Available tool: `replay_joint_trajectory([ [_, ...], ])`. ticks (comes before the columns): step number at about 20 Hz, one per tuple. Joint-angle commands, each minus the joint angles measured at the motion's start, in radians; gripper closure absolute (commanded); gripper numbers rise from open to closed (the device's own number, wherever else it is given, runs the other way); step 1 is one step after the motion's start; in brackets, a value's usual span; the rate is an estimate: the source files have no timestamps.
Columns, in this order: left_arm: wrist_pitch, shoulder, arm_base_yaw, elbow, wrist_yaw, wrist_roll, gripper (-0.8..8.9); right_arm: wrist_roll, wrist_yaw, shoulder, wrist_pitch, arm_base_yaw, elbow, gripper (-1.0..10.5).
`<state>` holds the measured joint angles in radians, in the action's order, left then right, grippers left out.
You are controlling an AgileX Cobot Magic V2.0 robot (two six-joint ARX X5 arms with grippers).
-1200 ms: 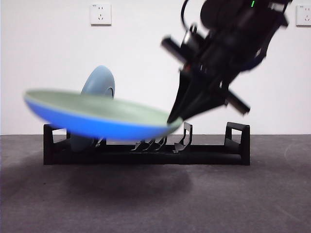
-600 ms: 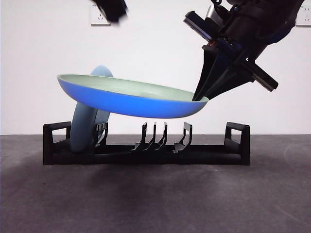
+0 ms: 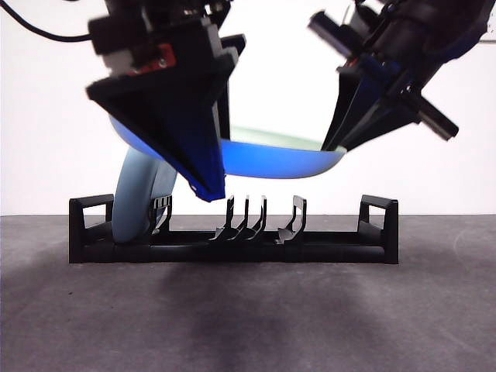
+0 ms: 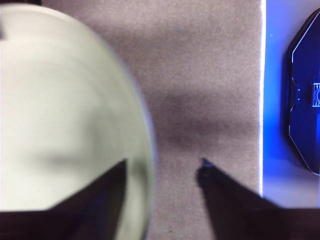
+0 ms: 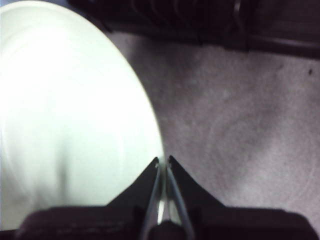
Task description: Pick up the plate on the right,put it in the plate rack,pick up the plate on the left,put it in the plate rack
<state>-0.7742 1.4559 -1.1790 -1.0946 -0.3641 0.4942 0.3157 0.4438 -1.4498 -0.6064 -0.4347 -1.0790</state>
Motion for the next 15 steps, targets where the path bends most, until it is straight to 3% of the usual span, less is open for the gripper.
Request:
replay_joint_trajectory([
  [1, 0.016, 0.013, 0.004, 0.0, -0.001, 0.003, 8.04, -0.008, 0.03, 0.037, 0.004, 0.023, -0.003, 9.6],
  [12, 0.106, 0.013, 0.005, 0.0, 0.0, 0.004, 8.22, -0.045, 0.029, 0.199, -0.04, 0.048, -0.003, 9.4],
  [13, 0.119, 0.013, 0.005, 0.0, 0.001, 0.003, 8.22, -0.059, 0.028, 0.214, -0.046, 0.049, -0.003, 9.1],
  [15, 0.158, 0.013, 0.005, 0.0, 0.004, 0.003, 8.22, -0.062, 0.027, 0.247, -0.047, 0.058, -0.003, 7.4],
])
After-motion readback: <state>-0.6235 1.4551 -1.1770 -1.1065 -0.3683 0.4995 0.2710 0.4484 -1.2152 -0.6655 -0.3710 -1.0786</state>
